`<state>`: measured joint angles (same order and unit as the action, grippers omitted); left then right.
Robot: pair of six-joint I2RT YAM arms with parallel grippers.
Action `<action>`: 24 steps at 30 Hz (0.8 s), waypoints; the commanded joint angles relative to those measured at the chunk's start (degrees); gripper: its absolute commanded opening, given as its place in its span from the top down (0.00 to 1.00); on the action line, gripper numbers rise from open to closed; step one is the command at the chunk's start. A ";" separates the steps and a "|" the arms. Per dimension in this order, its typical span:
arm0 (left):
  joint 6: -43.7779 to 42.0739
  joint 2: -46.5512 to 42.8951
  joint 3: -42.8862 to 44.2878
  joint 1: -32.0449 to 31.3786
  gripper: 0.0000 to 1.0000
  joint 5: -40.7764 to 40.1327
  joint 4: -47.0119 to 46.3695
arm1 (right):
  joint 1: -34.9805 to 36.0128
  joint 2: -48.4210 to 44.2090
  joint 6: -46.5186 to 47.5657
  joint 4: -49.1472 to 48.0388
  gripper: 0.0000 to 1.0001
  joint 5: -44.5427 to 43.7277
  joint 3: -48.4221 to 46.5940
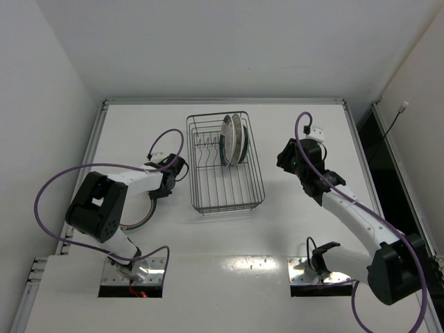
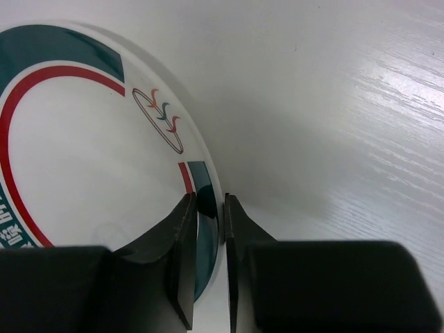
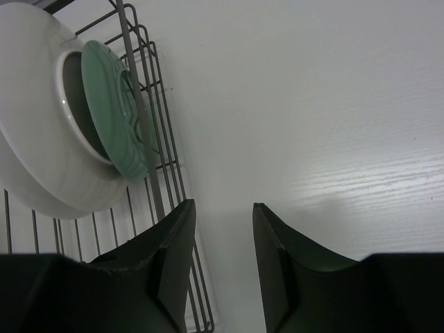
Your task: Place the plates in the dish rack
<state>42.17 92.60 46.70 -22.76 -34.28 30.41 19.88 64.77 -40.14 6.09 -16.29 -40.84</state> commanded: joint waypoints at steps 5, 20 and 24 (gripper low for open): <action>3.44 -4.68 3.03 1.06 1.00 4.32 5.16 | -0.89 -1.40 -0.11 -1.96 0.65 0.03 0.15; -2.36 -14.11 46.44 -0.26 1.00 13.79 0.89 | -3.18 -1.93 -0.11 -1.96 0.65 1.70 1.20; -2.10 -14.11 46.56 -0.97 1.00 19.83 -9.39 | -3.71 -1.93 -0.11 -1.96 0.65 2.32 1.73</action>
<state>40.64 79.00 92.38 -22.96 -21.50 30.20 16.56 64.07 -40.14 6.15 -14.79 -39.59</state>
